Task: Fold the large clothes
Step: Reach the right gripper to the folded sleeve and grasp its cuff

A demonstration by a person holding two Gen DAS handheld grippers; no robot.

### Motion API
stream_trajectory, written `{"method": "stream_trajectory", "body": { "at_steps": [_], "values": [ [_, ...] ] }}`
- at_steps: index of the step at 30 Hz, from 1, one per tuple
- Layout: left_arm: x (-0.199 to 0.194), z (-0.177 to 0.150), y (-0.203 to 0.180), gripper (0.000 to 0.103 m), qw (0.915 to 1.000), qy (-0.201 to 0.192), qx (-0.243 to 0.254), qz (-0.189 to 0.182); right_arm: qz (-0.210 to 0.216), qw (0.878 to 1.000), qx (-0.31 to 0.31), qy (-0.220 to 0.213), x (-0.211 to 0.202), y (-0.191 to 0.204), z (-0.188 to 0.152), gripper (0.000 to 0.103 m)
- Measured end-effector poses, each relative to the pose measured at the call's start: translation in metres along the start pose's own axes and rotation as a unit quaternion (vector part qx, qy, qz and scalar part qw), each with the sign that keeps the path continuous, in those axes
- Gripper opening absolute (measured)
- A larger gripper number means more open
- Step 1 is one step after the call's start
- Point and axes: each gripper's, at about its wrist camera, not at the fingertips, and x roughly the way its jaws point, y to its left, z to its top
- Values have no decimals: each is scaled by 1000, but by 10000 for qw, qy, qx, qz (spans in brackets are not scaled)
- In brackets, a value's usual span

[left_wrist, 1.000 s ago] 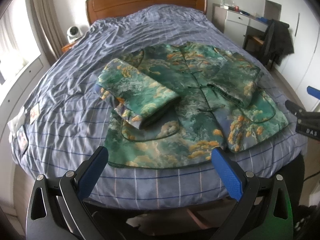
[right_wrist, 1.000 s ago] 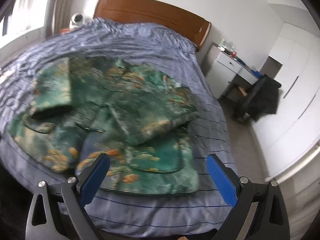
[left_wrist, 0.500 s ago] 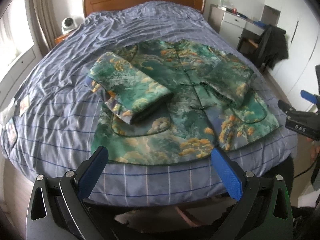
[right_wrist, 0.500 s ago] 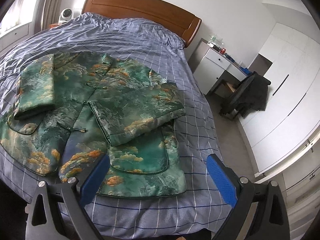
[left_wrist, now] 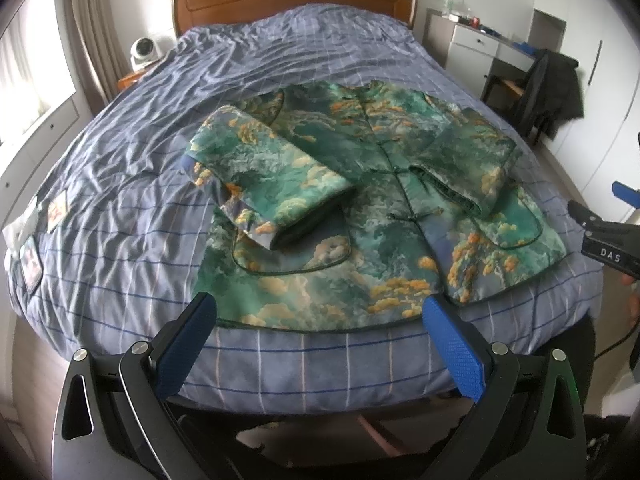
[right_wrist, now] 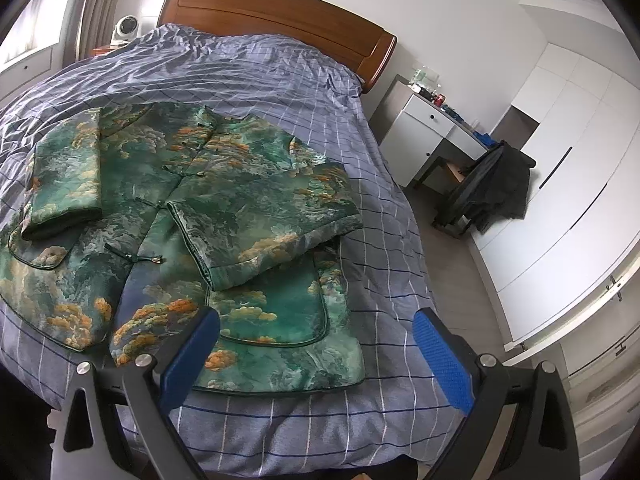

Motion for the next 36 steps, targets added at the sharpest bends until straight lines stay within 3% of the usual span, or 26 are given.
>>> {"method": "stream_trajectory", "body": {
  "at_steps": [12, 17, 19, 24, 28, 31, 32, 33, 34, 35, 36],
  "values": [
    [-3, 1, 0, 103, 9999, -68, 16, 95, -102, 9999, 80, 32, 3, -6, 0, 99],
    [-5, 3, 2, 103, 9995, -199, 2, 264, 351, 9968, -96, -713, 10, -1, 8, 99],
    [-6, 3, 5, 103, 9995, -207, -23, 247, 782, 9922, -513, -827, 30, 11, 16, 103],
    [-7, 2, 7, 103, 9994, -211, -14, 285, 1556, 9746, -1571, -365, 102, 58, 36, 103],
    [-9, 0, 11, 103, 9993, -206, -32, 320, 1580, 9602, -2293, -207, 152, 98, 41, 102],
    [-6, -3, 15, 103, 9994, -149, -40, 322, 1641, 9598, -2267, 201, 188, 106, 42, 101],
    [-4, -4, 17, 103, 9995, -100, -51, 311, 1787, 9611, -2069, 397, 198, 102, 43, 96],
    [0, -5, 19, 103, 9996, -33, -69, 279, 1958, 9613, -1861, 540, 203, 95, 43, 66],
    [4, -5, 21, 103, 9996, 45, -107, 247, 2125, 9612, -1632, 652, 205, 86, 45, 28],
    [7, -6, 23, 102, 9996, 97, -141, 223, 2225, 9622, -1426, 653, 202, 78, 47, 15],
    [11, -6, 25, 102, 9996, 134, -177, 174, 2088, 9691, -1212, 497, 195, 66, 50, 13]
  ]
}}
